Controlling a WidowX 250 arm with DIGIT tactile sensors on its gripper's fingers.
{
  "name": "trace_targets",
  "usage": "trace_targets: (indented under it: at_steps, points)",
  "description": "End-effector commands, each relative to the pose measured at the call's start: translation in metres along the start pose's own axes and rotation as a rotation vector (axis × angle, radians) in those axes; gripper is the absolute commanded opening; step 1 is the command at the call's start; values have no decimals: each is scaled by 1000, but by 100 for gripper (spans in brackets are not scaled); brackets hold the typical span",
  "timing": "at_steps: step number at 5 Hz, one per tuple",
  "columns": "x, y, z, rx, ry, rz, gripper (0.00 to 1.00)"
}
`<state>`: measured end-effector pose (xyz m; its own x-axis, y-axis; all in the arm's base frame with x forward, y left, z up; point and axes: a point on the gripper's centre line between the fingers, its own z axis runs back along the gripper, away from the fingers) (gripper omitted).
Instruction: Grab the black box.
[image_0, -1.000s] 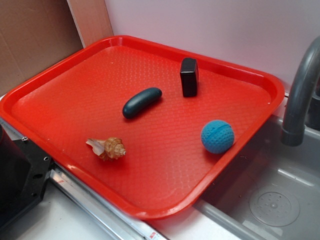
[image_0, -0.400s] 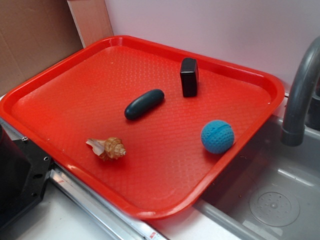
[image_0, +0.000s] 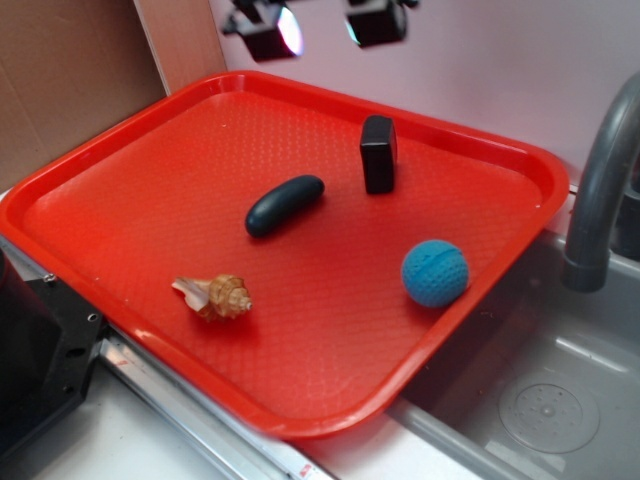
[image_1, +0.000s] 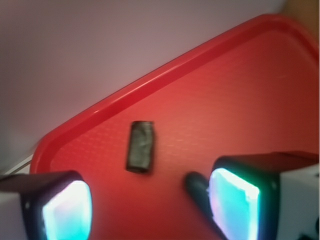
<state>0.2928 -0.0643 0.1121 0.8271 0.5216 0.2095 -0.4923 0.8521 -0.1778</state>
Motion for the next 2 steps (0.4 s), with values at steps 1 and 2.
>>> trace_targets:
  at_steps: [1, 2]
  points:
    - [13, -3, -42, 26, -3, 14, 100]
    - [12, -4, -71, 75, -10, -12, 100]
